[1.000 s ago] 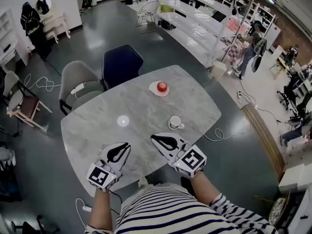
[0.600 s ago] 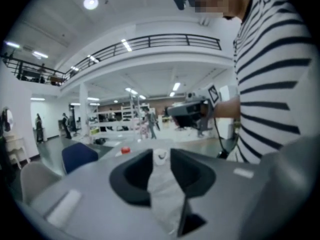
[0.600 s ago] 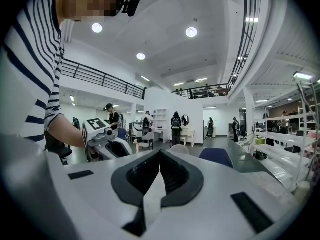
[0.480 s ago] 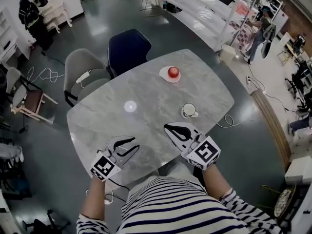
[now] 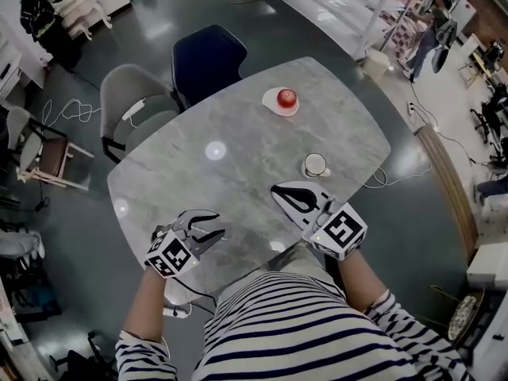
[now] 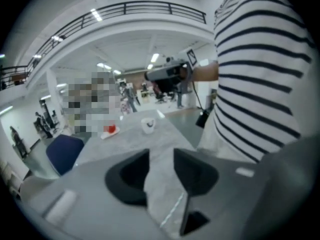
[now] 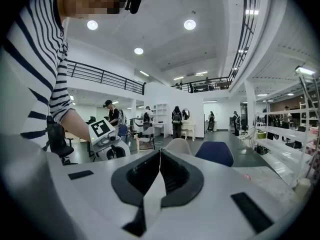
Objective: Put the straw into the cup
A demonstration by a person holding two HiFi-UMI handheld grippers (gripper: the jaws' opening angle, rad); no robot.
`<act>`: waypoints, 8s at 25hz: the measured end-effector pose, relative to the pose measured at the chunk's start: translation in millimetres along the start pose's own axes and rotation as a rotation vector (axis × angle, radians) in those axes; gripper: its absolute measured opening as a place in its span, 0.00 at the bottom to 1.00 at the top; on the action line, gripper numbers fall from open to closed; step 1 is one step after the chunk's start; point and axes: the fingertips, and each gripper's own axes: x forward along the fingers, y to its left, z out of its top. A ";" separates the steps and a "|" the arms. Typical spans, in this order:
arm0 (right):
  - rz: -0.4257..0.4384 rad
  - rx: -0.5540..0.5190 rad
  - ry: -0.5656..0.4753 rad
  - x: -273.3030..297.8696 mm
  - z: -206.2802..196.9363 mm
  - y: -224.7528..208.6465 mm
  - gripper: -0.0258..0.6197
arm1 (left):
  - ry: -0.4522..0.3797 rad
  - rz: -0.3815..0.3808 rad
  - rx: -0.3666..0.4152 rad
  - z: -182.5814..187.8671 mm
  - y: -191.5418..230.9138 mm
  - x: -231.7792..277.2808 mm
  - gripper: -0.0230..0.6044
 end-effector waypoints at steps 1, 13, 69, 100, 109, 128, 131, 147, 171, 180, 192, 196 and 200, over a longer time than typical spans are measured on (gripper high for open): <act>0.001 0.005 0.005 2.5 -2.3 -0.9 0.05 | 0.032 -0.024 0.017 -8.4 -2.1 4.6 0.29; -0.003 0.025 0.081 7.4 -25.4 8.2 0.05 | 0.286 -0.263 0.138 -84.6 -36.6 51.4 0.33; -0.068 0.066 0.152 -18.9 -51.9 11.3 0.05 | 0.792 -0.711 0.415 -190.8 -77.7 102.8 0.09; -0.113 0.089 0.129 -13.7 -56.9 -8.8 0.05 | 0.343 -0.226 -0.086 -70.4 27.2 122.1 0.08; -0.142 0.099 0.128 -22.1 -56.7 -28.6 0.05 | 0.112 -0.142 -0.194 7.9 66.4 136.4 0.08; -0.216 0.105 0.129 -56.5 -52.3 -82.1 0.05 | -0.375 -0.015 -0.261 169.1 136.7 144.6 0.08; -0.220 0.107 0.136 -62.6 -55.3 -89.3 0.05 | -0.450 0.006 -0.271 191.4 145.6 144.6 0.08; -0.271 0.119 0.164 -98.0 -65.4 -124.8 0.05 | -0.672 0.009 -0.325 254.9 165.9 173.9 0.08; -0.297 0.147 0.179 -125.6 -81.2 -139.2 0.05 | -0.493 0.046 -0.405 193.7 140.4 258.0 0.08; -0.300 0.149 0.178 -125.0 -81.0 -142.5 0.05 | -0.403 0.032 -0.426 171.6 139.2 275.8 0.08; -0.303 0.146 0.179 -126.4 -80.5 -142.3 0.05 | -0.357 0.038 -0.446 160.6 138.5 284.1 0.08; -0.300 0.145 0.180 -123.7 -80.8 -143.0 0.05 | -0.354 0.041 -0.444 158.8 140.5 284.3 0.08; -0.295 0.144 0.182 -121.4 -81.3 -141.8 0.05 | -0.356 0.045 -0.436 158.8 142.2 282.4 0.09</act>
